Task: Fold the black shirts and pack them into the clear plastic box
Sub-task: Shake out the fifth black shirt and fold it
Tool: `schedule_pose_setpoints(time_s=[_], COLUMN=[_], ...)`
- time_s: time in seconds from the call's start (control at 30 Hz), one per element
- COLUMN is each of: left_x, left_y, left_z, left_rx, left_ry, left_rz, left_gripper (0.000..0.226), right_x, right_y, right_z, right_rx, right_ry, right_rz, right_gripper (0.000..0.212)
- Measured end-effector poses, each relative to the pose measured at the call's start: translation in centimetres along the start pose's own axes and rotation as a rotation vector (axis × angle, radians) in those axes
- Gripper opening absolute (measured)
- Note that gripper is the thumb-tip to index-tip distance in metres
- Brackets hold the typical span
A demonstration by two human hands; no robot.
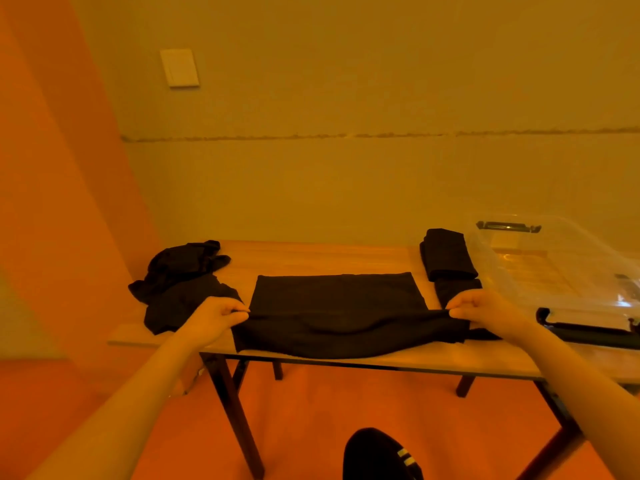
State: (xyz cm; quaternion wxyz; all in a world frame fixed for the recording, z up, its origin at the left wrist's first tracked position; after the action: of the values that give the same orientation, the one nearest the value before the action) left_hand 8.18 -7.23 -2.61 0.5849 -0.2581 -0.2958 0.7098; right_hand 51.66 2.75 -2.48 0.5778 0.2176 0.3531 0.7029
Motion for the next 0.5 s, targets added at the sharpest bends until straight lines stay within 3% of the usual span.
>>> schedule_pose_setpoints(time_s=[0.13, 0.3, 0.4, 0.5], left_x=[-1.7, -3.8, -4.4, -3.6], left_y=[2.3, 5.0, 5.2, 4.1], left_z=[-2.1, -4.4, -5.0, -3.3], left_rx=[0.036, 0.149, 0.135, 0.1], left_ry=[0.233, 0.388, 0.378, 0.233], left_rz=[0.068, 0.171, 0.181, 0.134], left_gripper=[0.011, 0.015, 0.01, 0.011], right_x=[-1.1, -2.3, -2.5, -1.9], right_y=[-1.5, -4.4, -5.0, -3.6], right_z=[-1.4, -4.8, -5.4, -3.5], right_rx=[-0.141, -0.293, -0.272, -0.217], right_ry=[0.17, 0.359, 0.328, 0.183], right_rz=[-0.034, -0.101, -0.102, -0.042], right_gripper=[0.019, 0.031, 0.032, 0.028])
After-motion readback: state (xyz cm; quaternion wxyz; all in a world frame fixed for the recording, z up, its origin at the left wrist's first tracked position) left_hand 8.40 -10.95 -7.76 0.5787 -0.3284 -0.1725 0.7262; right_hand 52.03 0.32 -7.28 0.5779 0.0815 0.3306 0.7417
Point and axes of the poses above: each hand's wrist, its own x-axis towards the middle knuckle, its own z-axis out of the back of the hand, y = z × x, the point moved 9 cm from there along x, towards the middle knuckle, and after that the axes turned 3 degrees about -x, right-handed, at the moved point
